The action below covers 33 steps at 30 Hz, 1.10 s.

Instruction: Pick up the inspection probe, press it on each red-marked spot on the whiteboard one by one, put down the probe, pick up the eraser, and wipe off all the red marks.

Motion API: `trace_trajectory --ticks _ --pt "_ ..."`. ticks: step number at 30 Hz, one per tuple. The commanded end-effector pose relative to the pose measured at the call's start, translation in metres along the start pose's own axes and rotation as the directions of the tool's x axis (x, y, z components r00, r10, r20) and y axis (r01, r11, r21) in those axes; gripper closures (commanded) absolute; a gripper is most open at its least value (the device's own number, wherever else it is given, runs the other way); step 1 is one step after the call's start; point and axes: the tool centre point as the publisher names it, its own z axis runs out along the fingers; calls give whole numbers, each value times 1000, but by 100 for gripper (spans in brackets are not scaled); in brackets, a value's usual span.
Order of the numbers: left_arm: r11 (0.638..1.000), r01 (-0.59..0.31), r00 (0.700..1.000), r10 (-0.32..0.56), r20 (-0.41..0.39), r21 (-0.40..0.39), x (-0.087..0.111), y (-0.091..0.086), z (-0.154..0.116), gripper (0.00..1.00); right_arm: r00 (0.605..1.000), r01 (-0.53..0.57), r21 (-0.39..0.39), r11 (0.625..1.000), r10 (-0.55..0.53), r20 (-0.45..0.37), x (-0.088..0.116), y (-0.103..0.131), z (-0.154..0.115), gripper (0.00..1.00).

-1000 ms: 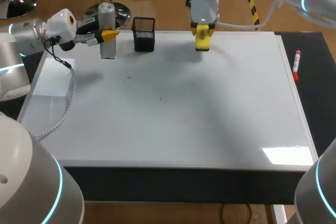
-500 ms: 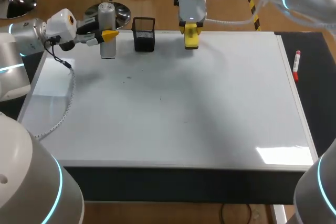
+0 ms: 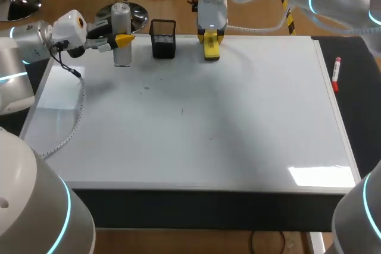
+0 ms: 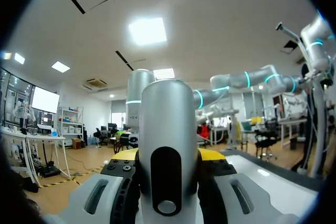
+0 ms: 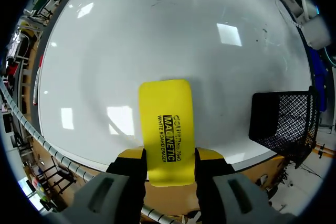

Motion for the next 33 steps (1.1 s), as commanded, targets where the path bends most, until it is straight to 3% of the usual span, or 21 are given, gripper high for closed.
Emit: trace_trajectory --ticks 1,4,5,6,18,24,28,33 --pt "1000 0 1000 0 0 0 0 -1 0 100 1000 -4 -6 1000 4 -8 -3 -5 3 100" --pt "1000 0 1000 0 0 0 0 -1 0 100 1000 -18 -6 1000 18 -15 -2 -4 3 100" --pt "1000 0 1000 0 0 0 0 -1 0 100 1000 -23 -4 1000 23 -17 -2 -4 3 17" --pt "1000 0 1000 0 0 0 0 -1 0 100 1000 -28 -1 1000 28 -14 -2 -3 2 0" --pt "1000 0 1000 0 0 0 0 -1 0 100 990 -134 19 991 133 55 11 9 -35 0" --pt "1000 0 1000 0 0 0 0 -1 0 100 958 -242 43 969 232 170 26 21 -73 0" --pt "1000 0 1000 0 0 0 0 -1 0 100 947 -287 67 956 273 169 39 24 -95 0" --pt "1000 0 1000 0 0 0 0 -1 0 100 923 -328 77 941 303 236 54 28 -127 0"
